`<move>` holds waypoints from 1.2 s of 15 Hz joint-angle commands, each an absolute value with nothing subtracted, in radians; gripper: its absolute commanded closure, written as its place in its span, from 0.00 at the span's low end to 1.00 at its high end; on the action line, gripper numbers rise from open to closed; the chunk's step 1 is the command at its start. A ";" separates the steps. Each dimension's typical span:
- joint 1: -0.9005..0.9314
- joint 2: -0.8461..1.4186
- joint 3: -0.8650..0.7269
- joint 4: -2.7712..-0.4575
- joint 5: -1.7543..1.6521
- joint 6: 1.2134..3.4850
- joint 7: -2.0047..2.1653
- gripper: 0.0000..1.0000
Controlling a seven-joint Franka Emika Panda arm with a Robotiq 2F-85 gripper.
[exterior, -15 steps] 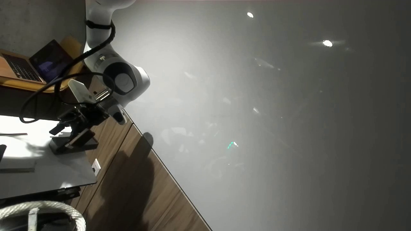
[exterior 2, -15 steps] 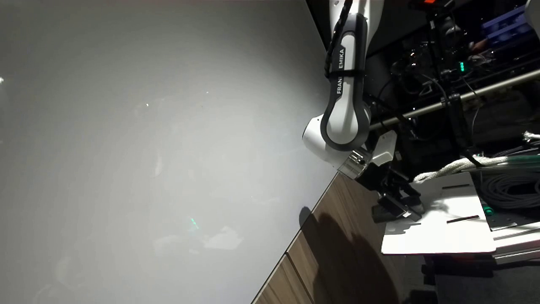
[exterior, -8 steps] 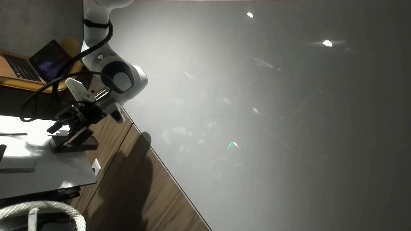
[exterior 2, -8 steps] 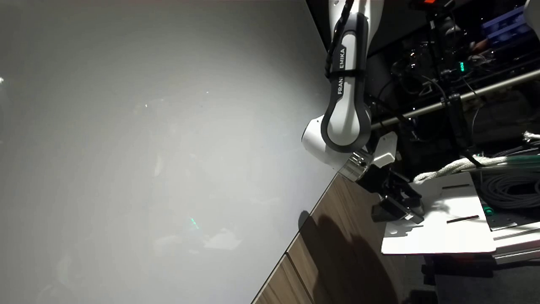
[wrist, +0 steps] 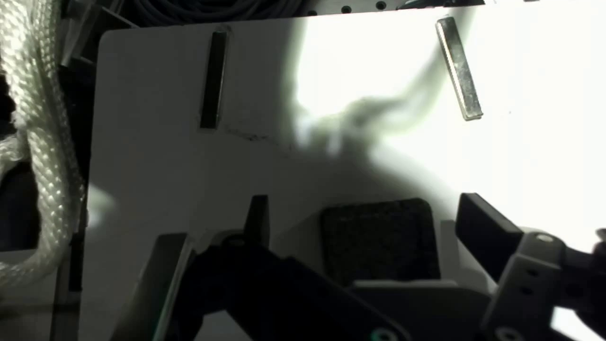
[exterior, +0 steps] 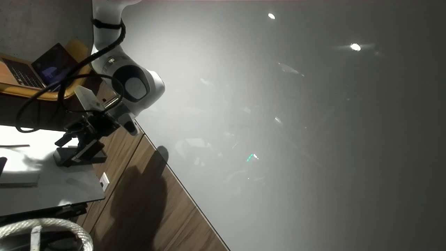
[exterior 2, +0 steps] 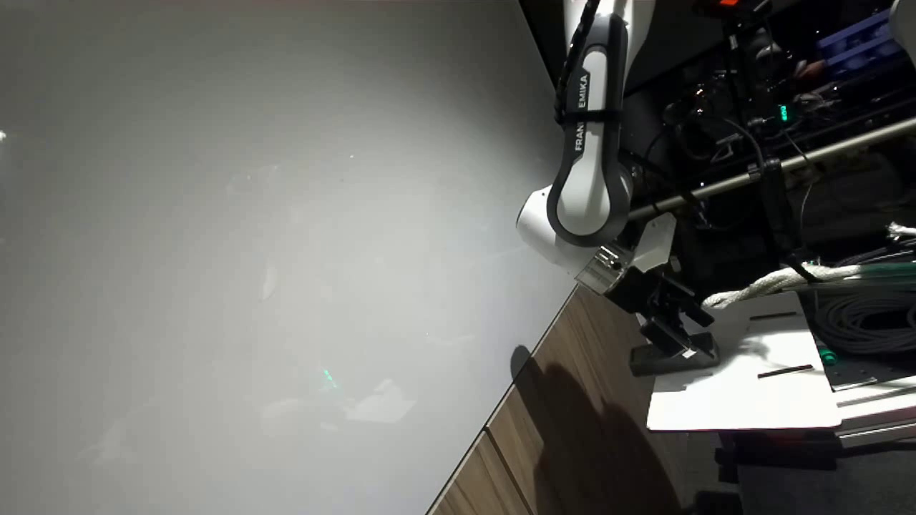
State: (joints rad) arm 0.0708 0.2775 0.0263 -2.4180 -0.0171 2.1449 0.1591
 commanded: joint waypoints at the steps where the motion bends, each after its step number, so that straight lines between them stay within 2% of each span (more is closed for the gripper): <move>1: 0.065 0.121 0.029 -2.487 -0.010 2.126 0.150 0.00; 8: 0.066 -0.101 0.049 -2.557 0.008 2.115 0.128 0.00; 14: 0.068 -0.374 0.043 -2.721 0.024 2.144 0.076 0.00; 15: 0.061 -0.238 0.053 -2.632 -0.008 2.137 0.114 0.00; 18: 0.060 -0.343 0.053 -2.700 -0.005 2.136 0.103 0.00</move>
